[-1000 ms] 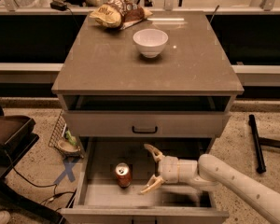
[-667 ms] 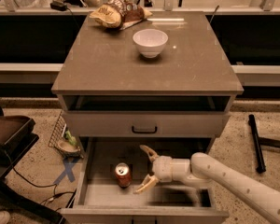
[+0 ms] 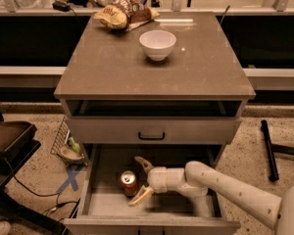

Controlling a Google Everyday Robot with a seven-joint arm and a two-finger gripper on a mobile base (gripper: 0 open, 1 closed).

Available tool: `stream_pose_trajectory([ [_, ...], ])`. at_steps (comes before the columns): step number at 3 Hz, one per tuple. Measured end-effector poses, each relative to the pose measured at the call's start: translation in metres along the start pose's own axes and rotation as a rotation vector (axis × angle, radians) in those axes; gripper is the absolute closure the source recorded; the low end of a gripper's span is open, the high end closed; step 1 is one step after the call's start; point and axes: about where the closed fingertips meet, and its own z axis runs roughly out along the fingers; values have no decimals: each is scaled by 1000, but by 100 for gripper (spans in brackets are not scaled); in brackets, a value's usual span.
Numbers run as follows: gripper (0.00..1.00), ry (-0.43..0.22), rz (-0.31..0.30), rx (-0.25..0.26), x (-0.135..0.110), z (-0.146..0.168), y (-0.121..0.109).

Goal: Pick coke can from middle drawer and place on counter

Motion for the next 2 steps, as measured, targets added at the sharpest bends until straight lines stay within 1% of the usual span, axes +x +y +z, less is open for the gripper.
stream_pose_trajectory([
  [1,2,3,7,-46,11,25,12],
  [2,31,11,4,-56,17,31,22],
])
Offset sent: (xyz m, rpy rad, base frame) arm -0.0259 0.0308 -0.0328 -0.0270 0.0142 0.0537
